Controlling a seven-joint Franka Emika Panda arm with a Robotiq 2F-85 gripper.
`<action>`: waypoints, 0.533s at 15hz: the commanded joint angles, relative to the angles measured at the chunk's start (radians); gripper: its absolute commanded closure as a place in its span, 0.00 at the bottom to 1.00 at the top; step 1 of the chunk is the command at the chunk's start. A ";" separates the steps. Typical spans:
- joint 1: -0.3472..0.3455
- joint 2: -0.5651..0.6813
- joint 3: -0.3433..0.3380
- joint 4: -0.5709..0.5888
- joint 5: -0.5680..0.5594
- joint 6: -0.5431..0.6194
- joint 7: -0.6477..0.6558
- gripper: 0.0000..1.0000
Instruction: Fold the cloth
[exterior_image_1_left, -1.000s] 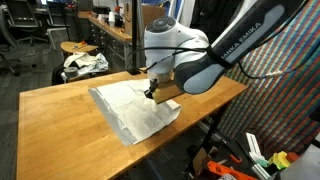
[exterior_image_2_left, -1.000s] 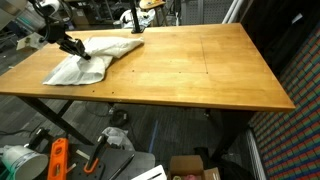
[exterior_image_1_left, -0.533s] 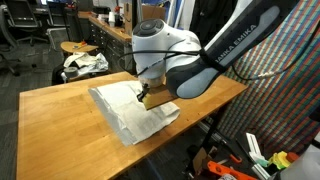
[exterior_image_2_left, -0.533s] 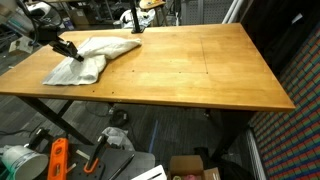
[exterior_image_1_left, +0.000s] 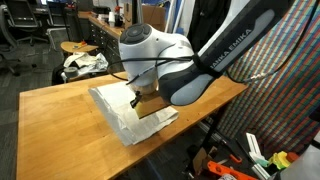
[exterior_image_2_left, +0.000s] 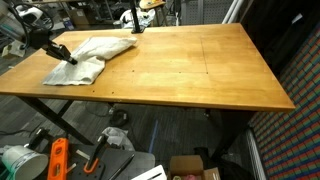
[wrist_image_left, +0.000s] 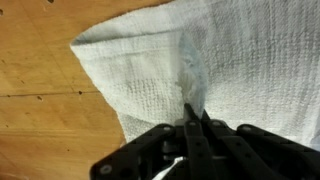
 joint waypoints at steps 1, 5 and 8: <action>0.022 0.004 0.017 0.014 -0.022 -0.030 0.020 0.98; 0.035 0.005 0.031 0.002 -0.012 -0.012 0.009 0.98; 0.047 0.013 0.043 0.002 -0.009 -0.009 0.009 0.98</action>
